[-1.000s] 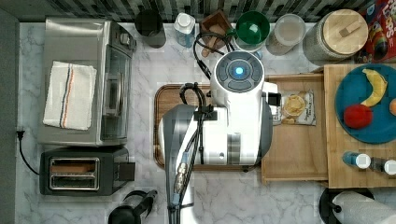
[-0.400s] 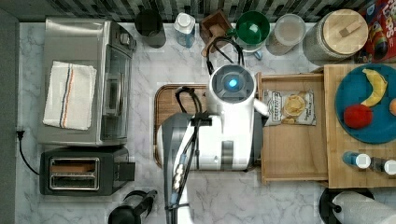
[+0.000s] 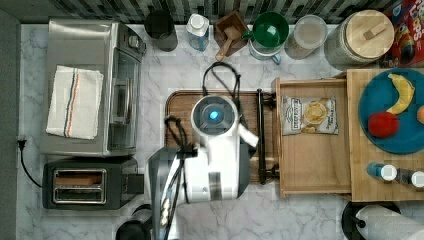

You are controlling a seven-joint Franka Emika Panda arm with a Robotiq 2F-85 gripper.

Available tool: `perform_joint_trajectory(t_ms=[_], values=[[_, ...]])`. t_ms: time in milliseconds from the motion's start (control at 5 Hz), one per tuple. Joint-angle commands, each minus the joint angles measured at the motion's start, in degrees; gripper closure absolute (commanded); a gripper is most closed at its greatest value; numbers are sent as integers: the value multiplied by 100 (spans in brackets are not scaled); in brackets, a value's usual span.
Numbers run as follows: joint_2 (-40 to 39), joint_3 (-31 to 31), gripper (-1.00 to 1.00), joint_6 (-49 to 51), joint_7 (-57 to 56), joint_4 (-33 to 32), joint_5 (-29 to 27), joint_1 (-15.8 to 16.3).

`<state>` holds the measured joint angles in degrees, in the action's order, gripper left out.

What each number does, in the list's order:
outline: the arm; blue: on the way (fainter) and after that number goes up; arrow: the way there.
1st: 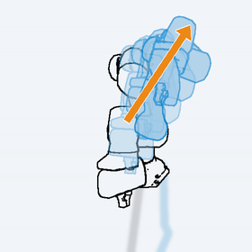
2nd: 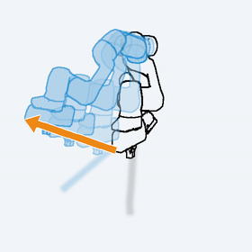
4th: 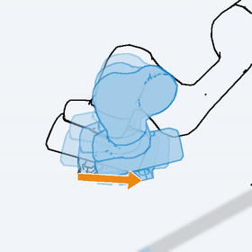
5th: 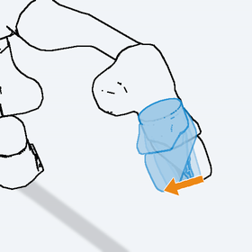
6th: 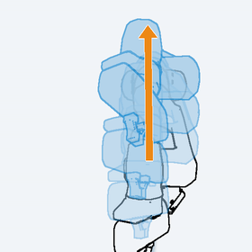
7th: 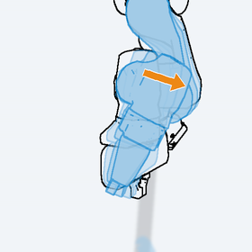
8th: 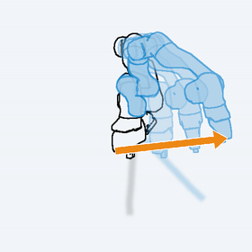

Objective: Place the butter on the board.

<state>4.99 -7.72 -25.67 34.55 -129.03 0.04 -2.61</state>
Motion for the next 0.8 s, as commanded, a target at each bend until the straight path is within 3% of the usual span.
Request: perform_joint_trajectory(t_ms=[200,400,600,800], values=[[443,-441,100,-1005,954,-674,-717,202],[411,-920,100,-1250,1286,-891,-688,-71],[345,-991,100,-1526,1860,-1043,-418,127],[298,-1111,100,-1928,2002,-1261,-332,126]])
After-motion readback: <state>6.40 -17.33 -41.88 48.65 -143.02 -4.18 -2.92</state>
